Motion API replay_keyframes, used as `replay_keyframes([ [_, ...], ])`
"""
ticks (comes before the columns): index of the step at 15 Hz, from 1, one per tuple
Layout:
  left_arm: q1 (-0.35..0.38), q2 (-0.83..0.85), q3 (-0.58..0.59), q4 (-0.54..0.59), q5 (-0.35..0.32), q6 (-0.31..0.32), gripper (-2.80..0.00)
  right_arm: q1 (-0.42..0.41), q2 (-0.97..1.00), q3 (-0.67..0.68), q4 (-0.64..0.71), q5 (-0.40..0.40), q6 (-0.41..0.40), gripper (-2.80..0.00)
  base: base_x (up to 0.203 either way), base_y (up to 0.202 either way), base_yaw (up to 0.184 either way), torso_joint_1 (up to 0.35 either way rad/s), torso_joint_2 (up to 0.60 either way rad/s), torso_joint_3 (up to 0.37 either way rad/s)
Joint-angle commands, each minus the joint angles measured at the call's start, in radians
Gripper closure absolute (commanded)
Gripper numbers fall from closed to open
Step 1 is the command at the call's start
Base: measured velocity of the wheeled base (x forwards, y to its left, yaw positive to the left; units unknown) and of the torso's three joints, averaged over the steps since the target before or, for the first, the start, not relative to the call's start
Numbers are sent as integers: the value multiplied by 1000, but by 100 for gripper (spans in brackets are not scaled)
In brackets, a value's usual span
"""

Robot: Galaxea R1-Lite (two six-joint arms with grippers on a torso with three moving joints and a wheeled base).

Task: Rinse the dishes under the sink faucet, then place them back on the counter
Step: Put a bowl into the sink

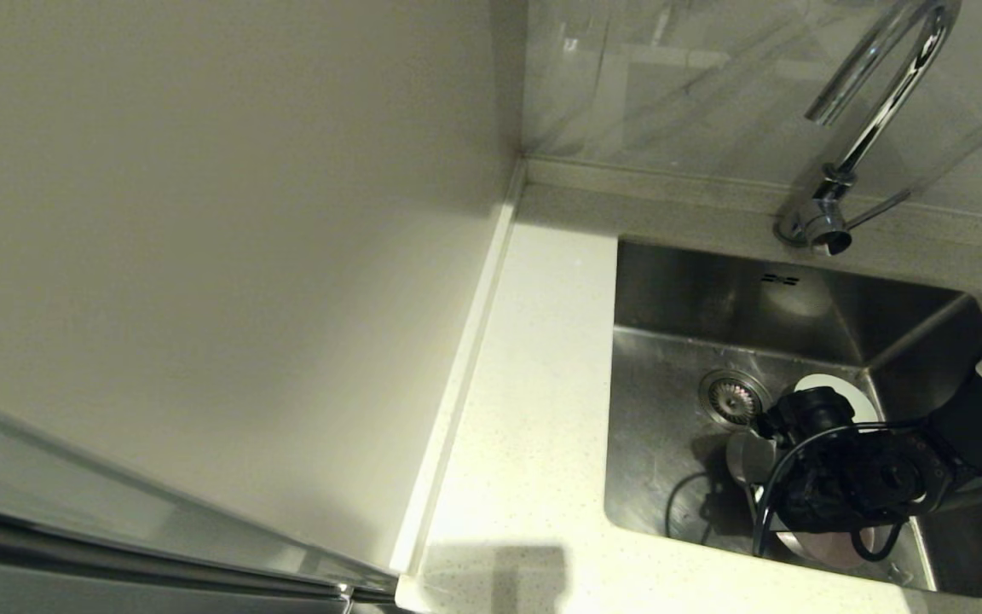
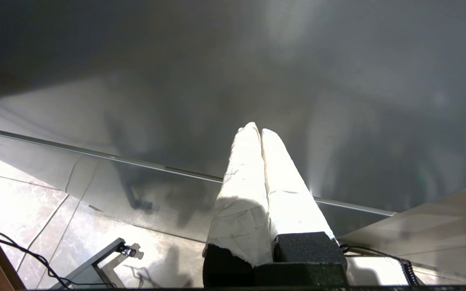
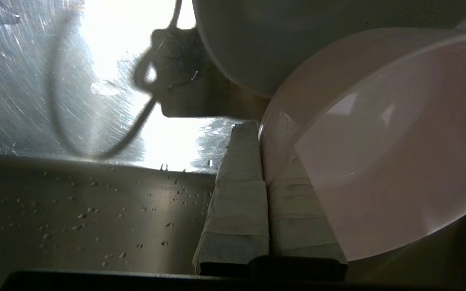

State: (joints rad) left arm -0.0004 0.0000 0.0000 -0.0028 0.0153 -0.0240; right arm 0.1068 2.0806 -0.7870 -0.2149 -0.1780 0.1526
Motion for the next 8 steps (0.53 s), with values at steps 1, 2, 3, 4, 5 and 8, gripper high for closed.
replay_keyframes([
  [1,0,-3,0,0,0,-1,0,5,2,1,-1,-1,1,0,0,0,0,0,0,0],
  [2,0,-3,0,0,0,-1,0,17,-6,6,-1,-1,2,0,0,0,0,0,0,0],
  [3,0,-3,0,0,2,-1,0,38,-19,16,0,-1,13,0,0,0,0,0,0,0],
  [4,0,-3,0,0,0,-1,0,65,-35,28,0,-2,33,0,0,0,0,0,0,0],
  [5,0,-3,0,0,2,-1,0,92,-55,35,2,-3,47,0,0,0,0,0,0,0],
  [8,0,-3,0,0,2,-1,0,161,-86,45,7,-17,77,0,0,0,0,0,0,0],
])
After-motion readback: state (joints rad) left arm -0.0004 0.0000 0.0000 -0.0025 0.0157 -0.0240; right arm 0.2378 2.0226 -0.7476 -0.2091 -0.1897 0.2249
